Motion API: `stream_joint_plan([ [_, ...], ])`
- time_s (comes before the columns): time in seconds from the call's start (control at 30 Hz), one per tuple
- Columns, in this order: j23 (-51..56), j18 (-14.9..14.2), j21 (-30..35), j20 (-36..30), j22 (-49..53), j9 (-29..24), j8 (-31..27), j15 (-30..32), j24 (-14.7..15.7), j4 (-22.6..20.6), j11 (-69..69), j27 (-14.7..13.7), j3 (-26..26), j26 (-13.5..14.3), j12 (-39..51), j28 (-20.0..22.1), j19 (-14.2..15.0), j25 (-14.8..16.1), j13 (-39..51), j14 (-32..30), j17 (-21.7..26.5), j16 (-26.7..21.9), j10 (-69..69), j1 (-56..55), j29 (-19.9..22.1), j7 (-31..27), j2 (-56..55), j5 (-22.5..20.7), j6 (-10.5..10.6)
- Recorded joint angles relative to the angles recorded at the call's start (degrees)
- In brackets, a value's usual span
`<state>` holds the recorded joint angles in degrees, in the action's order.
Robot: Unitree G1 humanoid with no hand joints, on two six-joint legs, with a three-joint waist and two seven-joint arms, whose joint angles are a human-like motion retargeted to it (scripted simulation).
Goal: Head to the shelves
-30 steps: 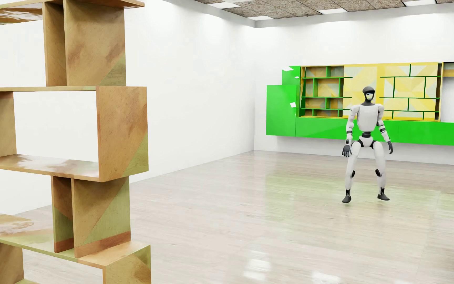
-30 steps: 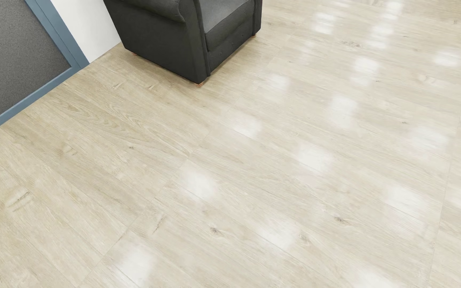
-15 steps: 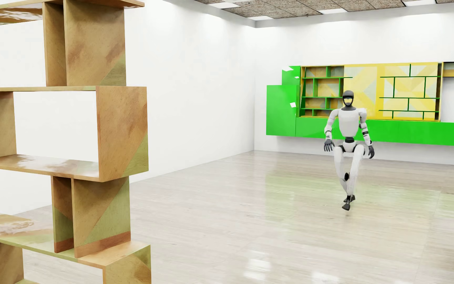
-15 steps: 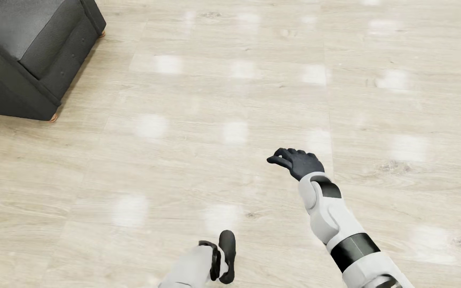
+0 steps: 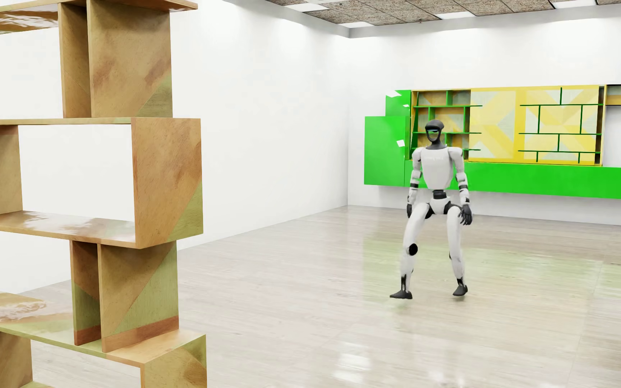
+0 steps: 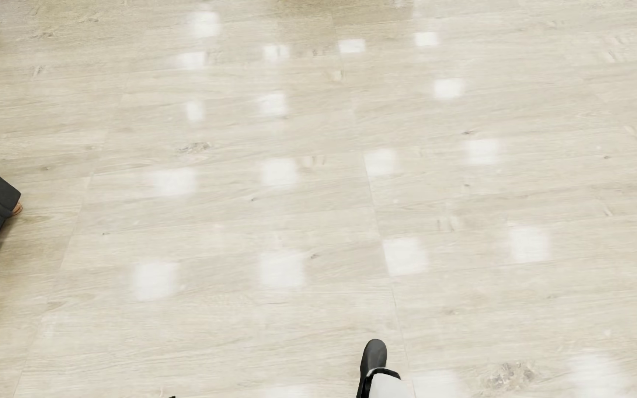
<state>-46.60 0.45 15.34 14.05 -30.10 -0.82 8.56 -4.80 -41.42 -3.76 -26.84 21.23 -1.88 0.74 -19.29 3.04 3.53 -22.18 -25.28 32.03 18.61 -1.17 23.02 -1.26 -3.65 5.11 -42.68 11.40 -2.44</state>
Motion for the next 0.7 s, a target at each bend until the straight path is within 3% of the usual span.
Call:
stream_joint_plan([
  [0.07,6.7,-1.9,-12.5,-2.1,1.7,1.1,2.1,1.4,-0.3,2.4,11.5,0.2,2.1,-0.3,4.0,-0.8,-4.5,-0.7,-9.9,0.2,-4.6,-3.0,0.4,7.5,5.6,-2.3,2.3,2.5,0.0],
  [0.1,8.5,-2.7,-16.9,-1.2,2.5,1.4,3.3,6.5,-0.2,5.0,6.0,0.9,3.1,-1.3,5.1,-0.3,-6.2,-1.6,-11.5,-3.6,-8.0,-3.7,4.7,9.1,8.3,-3.4,2.6,2.6,0.4],
  [0.13,8.7,-3.3,-19.3,0.9,3.5,1.3,3.8,7.4,0.4,8.0,-2.0,1.9,3.9,-2.5,5.0,1.2,-7.0,-2.7,-10.4,-11.3,-10.7,-3.4,12.9,8.5,10.5,-4.2,2.7,1.6,1.1],
  [0.2,5.9,-4.6,-17.7,4.6,3.9,0.7,5.7,-3.1,3.0,14.3,-12.7,3.4,4.3,-4.2,3.0,4.6,-7.0,-4.9,-2.1,-34.3,-12.6,-0.9,36.9,-0.3,11.2,-4.1,6.3,-1.6,2.7],
  [0.23,4.3,-3.1,-14.3,3.9,2.4,0.3,6.5,-7.2,2.9,17.6,-13.6,2.9,3.7,-4.9,2.7,3.6,-6.7,-6.4,3.3,-36.7,-12.5,-0.6,46.9,-7.0,9.4,-3.2,10.0,-3.5,3.5],
  [0.3,1.6,0.3,-5.3,0.2,-2.5,0.0,6.3,-11.7,-1.3,18.1,-9.6,0.2,1.5,-6.4,2.5,-2.6,-6.2,-11.1,15.4,-27.3,-11.0,-1.4,54.5,-19.8,6.2,-1.9,19.0,-8.1,4.8],
  [0.37,0.6,-1.7,3.4,1.2,-7.5,0.3,3.7,-14.3,-3.9,16.3,-2.6,-1.9,-0.5,-9.4,1.9,-4.3,-5.5,-15.6,28.4,-20.7,-10.4,0.5,45.5,-29.1,4.7,2.4,28.8,-11.9,5.1],
  [0.43,4.8,-4.7,9.0,4.9,-10.0,0.8,0.4,-18.5,-3.2,12.7,0.7,-4.7,-2.6,-11.0,1.2,-2.5,-4.8,-17.6,39.5,-20.7,-10.4,2.6,25.1,-35.4,3.9,2.3,36.2,-13.9,4.7],
  [0.5,12.6,-5.5,11.5,7.8,-10.3,1.4,-4.2,-23.1,-1.8,9.3,2.7,-8.0,-4.7,-10.8,-0.6,-2.0,-3.8,-16.8,47.3,-24.5,-10.1,4.5,-3.4,-36.3,6.7,-2.0,42.9,-13.7,4.1],
  [0.57,20.1,-3.7,11.9,8.8,-11.3,1.6,-6.4,-24.4,-2.3,11.0,1.9,-10.5,-5.9,-11.6,-2.8,-3.6,-2.1,-14.1,49.2,-24.2,-9.0,5.4,-11.4,-36.0,11.2,4.2,50.0,-12.6,4.1],
  [0.6,23.3,0.8,11.7,8.2,-12.4,1.4,-6.5,-20.7,-3.5,11.7,-2.2,-10.7,-6.2,-12.3,-3.3,-4.7,-1.3,-13.4,47.8,-26.5,-7.6,5.4,-4.2,-36.3,12.5,8.1,51.9,-11.3,4.1],
  [0.63,26.0,5.0,11.2,7.2,-13.9,1.0,-6.5,-13.0,-5.0,11.2,-9.7,-10.1,-6.5,-12.9,-3.4,-5.7,-1.1,-13.4,44.9,-27.8,-5.9,5.4,4.8,-37.2,13.0,8.0,51.7,-9.2,3.8],
  [0.67,27.7,6.8,10.0,5.8,-15.4,0.5,-6.6,-1.5,-6.8,10.1,-21.0,-8.8,-6.5,-13.1,-2.9,-6.7,0.6,-13.0,40.7,-24.6,-4.4,5.2,12.4,-36.7,13.2,8.1,48.6,-7.0,3.4],
  [0.7,27.8,6.6,8.3,4.3,-16.3,0.0,-6.0,8.2,-8.5,8.7,-34.3,-6.8,-6.1,-12.9,-2.1,-7.8,2.8,-11.9,36.0,-19.3,-3.8,4.7,16.6,-34.6,13.3,8.3,42.9,-4.2,2.9],
])
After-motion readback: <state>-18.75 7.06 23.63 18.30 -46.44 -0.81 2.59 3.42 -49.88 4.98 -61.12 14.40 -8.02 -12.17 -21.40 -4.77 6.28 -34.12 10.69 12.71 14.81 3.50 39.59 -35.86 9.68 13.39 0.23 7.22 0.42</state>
